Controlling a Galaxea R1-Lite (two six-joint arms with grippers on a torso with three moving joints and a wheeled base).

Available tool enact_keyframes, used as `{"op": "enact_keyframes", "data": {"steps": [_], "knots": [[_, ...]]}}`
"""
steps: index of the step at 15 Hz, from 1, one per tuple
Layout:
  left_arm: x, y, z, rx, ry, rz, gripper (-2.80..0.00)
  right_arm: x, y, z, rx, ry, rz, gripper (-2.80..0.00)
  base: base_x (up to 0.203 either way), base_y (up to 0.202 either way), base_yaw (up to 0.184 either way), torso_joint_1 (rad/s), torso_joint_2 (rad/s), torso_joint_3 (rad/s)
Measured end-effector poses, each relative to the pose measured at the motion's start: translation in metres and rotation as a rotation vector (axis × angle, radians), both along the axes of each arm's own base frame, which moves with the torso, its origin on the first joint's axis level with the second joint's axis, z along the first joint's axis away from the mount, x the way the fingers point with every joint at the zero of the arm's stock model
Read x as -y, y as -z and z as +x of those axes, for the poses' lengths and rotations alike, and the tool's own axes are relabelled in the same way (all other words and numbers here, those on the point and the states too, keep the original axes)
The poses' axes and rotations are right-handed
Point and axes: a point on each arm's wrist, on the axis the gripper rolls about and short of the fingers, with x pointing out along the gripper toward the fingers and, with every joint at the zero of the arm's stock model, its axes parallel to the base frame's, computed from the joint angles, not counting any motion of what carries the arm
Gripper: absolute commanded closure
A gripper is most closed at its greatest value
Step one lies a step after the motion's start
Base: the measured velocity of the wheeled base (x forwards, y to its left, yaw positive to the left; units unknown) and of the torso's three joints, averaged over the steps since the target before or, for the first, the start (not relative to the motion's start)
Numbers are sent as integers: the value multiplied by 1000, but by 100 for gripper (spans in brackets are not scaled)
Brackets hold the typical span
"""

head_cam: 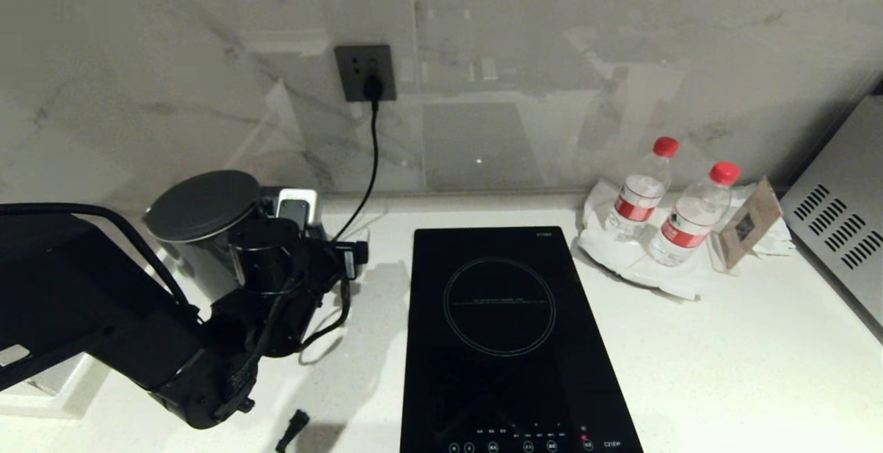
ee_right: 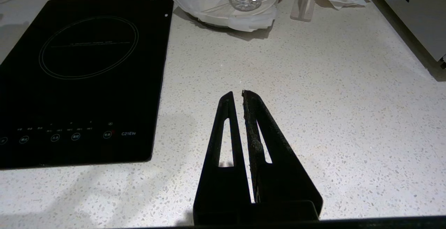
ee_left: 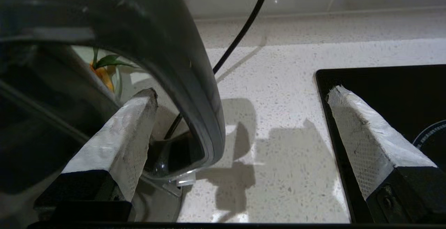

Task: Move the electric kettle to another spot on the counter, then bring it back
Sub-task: Pick up the kettle

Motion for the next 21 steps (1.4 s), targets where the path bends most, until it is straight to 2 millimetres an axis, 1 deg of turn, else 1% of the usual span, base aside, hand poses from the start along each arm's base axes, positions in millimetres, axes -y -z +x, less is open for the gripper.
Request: {"op": "enact_keyframes", "data": {"steps": [6, 12, 21], "knots": [[4, -13, 10, 35, -4, -17, -280, 0, 0, 0, 0, 0, 0, 0, 0, 0, 0, 0, 0, 0], [-2, -19, 20, 62, -29, -28, -280, 0, 0, 0, 0, 0, 0, 0, 0, 0, 0, 0, 0, 0], [-6, -25, 23, 76, -44, -33, -280, 0, 0, 0, 0, 0, 0, 0, 0, 0, 0, 0, 0, 0]]}}
